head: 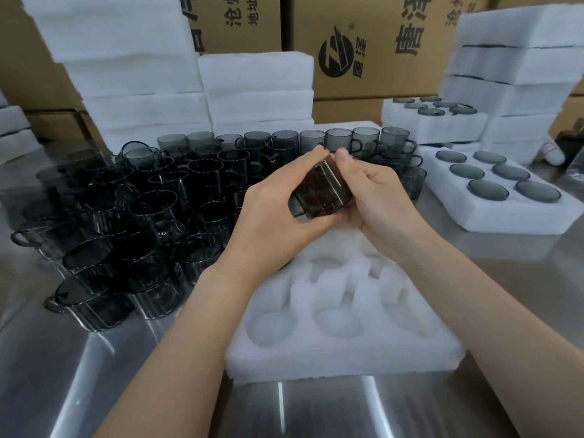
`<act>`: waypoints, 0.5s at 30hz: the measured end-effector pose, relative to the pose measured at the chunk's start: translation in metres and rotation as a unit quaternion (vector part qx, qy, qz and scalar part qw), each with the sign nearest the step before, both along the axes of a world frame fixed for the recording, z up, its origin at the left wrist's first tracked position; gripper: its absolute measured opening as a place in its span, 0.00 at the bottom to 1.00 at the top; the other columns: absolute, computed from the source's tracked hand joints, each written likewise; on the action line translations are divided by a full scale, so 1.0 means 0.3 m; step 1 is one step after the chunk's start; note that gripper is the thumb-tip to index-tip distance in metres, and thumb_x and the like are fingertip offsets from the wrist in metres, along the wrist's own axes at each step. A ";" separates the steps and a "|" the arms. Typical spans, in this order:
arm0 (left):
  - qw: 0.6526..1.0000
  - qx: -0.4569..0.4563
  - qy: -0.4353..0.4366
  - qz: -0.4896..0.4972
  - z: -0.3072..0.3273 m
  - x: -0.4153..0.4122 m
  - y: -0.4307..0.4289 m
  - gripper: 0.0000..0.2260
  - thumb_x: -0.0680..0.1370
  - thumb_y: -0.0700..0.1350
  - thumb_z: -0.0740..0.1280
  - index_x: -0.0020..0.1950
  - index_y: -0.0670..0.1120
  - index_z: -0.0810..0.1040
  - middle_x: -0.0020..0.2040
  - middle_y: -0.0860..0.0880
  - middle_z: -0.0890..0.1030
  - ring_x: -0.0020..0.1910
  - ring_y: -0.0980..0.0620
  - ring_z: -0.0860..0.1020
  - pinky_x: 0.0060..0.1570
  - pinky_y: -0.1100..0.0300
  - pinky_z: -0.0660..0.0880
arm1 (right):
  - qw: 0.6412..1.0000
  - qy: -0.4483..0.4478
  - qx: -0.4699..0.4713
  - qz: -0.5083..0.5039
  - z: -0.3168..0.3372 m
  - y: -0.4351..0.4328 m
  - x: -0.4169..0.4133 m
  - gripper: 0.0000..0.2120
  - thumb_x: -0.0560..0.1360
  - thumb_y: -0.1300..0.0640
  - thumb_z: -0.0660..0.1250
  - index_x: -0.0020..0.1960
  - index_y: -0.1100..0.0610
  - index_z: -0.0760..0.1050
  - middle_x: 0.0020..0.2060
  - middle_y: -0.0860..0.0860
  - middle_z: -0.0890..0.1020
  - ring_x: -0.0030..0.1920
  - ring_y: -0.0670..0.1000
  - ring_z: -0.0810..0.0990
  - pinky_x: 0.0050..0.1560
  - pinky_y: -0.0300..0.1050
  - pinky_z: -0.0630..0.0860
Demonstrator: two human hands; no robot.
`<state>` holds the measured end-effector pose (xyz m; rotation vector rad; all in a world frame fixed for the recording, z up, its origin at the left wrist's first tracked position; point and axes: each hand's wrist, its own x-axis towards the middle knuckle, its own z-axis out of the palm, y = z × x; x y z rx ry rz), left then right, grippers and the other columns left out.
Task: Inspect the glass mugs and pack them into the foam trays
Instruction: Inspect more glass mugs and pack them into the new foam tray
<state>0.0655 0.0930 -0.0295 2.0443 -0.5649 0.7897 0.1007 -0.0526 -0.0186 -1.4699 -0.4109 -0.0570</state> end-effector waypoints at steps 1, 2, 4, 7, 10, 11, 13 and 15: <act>1.000 0.004 -0.005 -0.004 0.001 -0.002 0.002 0.32 0.69 0.42 0.79 0.71 0.44 0.73 0.66 0.51 0.78 0.65 0.59 0.75 0.66 0.67 0.69 | 1.000 0.015 0.013 0.006 0.002 -0.004 0.000 0.18 0.83 0.50 0.58 0.52 0.60 0.82 0.44 0.59 0.84 0.46 0.58 0.84 0.47 0.61 0.80; 1.000 0.006 -0.010 -0.008 0.003 -0.004 0.004 0.32 0.69 0.42 0.78 0.71 0.43 0.73 0.66 0.50 0.78 0.66 0.58 0.75 0.67 0.66 0.69 | 0.999 0.030 0.028 0.013 0.006 -0.008 0.002 0.17 0.83 0.50 0.58 0.53 0.59 0.82 0.45 0.60 0.84 0.46 0.59 0.84 0.46 0.60 0.80; 1.000 0.010 -0.020 -0.015 0.002 -0.006 0.006 0.32 0.69 0.40 0.78 0.71 0.41 0.72 0.67 0.49 0.76 0.68 0.56 0.73 0.68 0.64 0.68 | 0.994 0.073 0.061 0.047 0.008 -0.014 0.013 0.16 0.82 0.50 0.60 0.54 0.60 0.81 0.49 0.62 0.83 0.49 0.61 0.82 0.44 0.56 0.80; 0.999 0.004 -0.024 -0.031 -0.001 -0.003 0.006 0.33 0.68 0.37 0.79 0.71 0.41 0.71 0.70 0.49 0.73 0.73 0.55 0.68 0.72 0.63 0.64 | 0.962 0.175 0.101 0.184 0.006 -0.018 0.025 0.23 0.78 0.43 0.61 0.64 0.59 0.77 0.62 0.62 0.79 0.60 0.60 0.78 0.55 0.55 0.75; 0.999 -0.014 -0.014 -0.042 0.001 -0.002 0.006 0.35 0.67 0.36 0.79 0.71 0.46 0.70 0.70 0.50 0.74 0.74 0.56 0.66 0.73 0.58 0.63 | 0.913 0.227 0.128 0.313 0.003 -0.019 0.024 0.28 0.78 0.38 0.59 0.70 0.53 0.73 0.63 0.57 0.79 0.64 0.59 0.77 0.57 0.54 0.78; 0.999 -0.016 -0.010 -0.043 0.002 -0.002 0.007 0.36 0.66 0.36 0.79 0.71 0.47 0.70 0.70 0.50 0.74 0.73 0.57 0.67 0.72 0.60 0.64 | 0.912 0.223 0.130 0.320 0.005 -0.021 0.025 0.27 0.78 0.38 0.59 0.69 0.53 0.74 0.62 0.57 0.80 0.62 0.59 0.79 0.55 0.53 0.79; 0.999 -0.011 -0.001 -0.039 0.004 -0.001 0.011 0.37 0.65 0.38 0.80 0.72 0.47 0.69 0.70 0.52 0.74 0.70 0.60 0.70 0.67 0.68 0.66 | 0.922 0.199 0.138 0.302 0.005 -0.021 0.026 0.24 0.77 0.40 0.61 0.64 0.56 0.77 0.59 0.58 0.81 0.58 0.58 0.81 0.53 0.51 0.80; 1.000 0.015 0.001 -0.025 0.005 0.001 0.010 0.39 0.65 0.40 0.80 0.73 0.46 0.69 0.70 0.53 0.74 0.69 0.62 0.70 0.66 0.71 0.64 | 0.935 0.175 0.151 0.271 0.001 -0.023 0.027 0.20 0.74 0.46 0.67 0.59 0.58 0.81 0.56 0.59 0.82 0.56 0.58 0.82 0.54 0.52 0.81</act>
